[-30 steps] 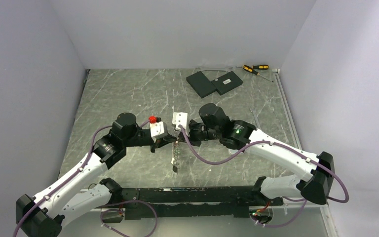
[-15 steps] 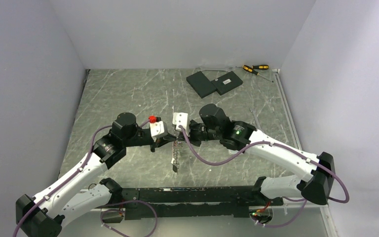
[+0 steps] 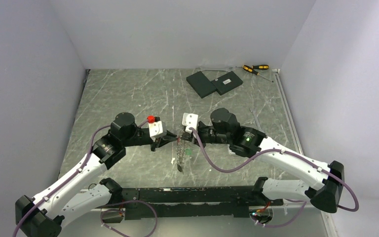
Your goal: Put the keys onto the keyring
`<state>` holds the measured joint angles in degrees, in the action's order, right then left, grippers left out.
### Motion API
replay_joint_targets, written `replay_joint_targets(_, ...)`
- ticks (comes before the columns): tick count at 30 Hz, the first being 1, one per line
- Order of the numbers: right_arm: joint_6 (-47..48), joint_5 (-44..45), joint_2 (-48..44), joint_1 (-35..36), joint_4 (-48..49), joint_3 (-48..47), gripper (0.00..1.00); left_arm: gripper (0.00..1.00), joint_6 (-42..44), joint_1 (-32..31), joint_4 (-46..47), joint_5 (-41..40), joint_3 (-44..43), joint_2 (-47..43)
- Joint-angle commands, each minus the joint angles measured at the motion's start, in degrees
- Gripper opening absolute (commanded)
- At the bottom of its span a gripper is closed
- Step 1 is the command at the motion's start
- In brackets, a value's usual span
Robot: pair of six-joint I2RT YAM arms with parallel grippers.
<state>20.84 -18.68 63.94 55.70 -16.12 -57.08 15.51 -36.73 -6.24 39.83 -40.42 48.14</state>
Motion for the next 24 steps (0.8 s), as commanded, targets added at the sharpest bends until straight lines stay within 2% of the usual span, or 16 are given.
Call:
replay_joint_targets(1, -1.30, 0.07, -2.73, 0.20, 6.11, 0.19, 0.00, 0.17, -0.49, -0.07, 2.99, 2.03, -1.76, -0.85)
replay_joint_targets(8, -1.52, -0.48, -2.78, 0.19, 6.54, 0.24, 0.00, 0.16, -0.48, 0.04, 3.34, 2.24, -1.42, -1.38)
replay_joint_targets(14, -1.50, -0.66, -2.51, 0.19, 7.48, 0.28, 0.00, 0.00, -0.05, 0.08, 3.00, 3.04, -1.75, -1.03)
replay_joint_targets(24, -3.66, 0.48, -4.68, 0.18, 15.04, 3.93, 0.00, 0.00, 0.05, 0.08, 2.81, 3.14, -1.72, -0.81)
